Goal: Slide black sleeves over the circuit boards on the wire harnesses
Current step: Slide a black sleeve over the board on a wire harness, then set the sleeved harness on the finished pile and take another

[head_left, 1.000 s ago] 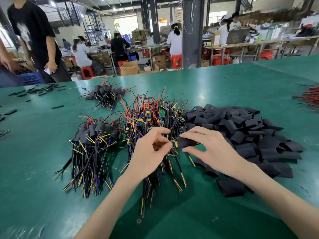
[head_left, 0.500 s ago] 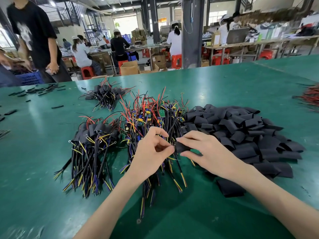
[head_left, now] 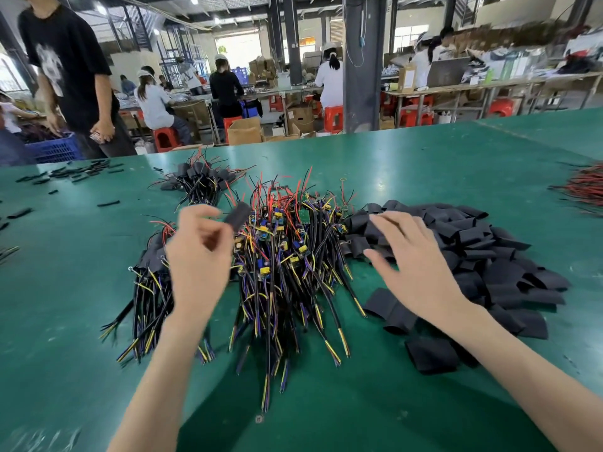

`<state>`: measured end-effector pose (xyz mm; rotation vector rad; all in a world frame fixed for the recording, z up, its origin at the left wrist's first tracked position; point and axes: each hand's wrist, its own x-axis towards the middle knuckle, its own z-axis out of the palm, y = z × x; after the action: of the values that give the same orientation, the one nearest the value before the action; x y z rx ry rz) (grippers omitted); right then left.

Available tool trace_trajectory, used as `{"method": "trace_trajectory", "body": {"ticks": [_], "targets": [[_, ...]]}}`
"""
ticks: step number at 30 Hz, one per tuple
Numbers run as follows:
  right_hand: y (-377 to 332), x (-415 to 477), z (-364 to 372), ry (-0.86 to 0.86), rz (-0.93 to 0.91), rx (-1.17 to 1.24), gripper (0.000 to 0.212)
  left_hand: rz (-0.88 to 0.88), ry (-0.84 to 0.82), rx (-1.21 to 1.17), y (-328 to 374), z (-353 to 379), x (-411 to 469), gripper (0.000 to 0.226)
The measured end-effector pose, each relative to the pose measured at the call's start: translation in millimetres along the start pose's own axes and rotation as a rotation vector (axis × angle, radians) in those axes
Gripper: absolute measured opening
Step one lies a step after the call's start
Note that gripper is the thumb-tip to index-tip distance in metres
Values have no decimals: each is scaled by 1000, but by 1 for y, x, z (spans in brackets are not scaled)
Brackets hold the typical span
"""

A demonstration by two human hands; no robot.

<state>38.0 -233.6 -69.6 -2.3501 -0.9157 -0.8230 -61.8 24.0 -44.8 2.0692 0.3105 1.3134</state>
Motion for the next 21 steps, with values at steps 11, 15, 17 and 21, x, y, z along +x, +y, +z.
{"method": "trace_trajectory", "body": {"ticks": [11, 15, 17, 21], "targets": [[49, 3, 5, -279, 383, -347, 43, -409, 50, 576, -64, -19, 8, 23], [50, 4, 19, -312, 156, -285, 42, -163, 112, 645, -27, 1, 13, 27], [45, 5, 30, -360, 36, -261, 42, -12, -26, 609, -3, 24, 18, 19], [41, 1, 43, -473, -4, -237, 43, -66, -475, 619, 31, 79, 15, 36]]}}
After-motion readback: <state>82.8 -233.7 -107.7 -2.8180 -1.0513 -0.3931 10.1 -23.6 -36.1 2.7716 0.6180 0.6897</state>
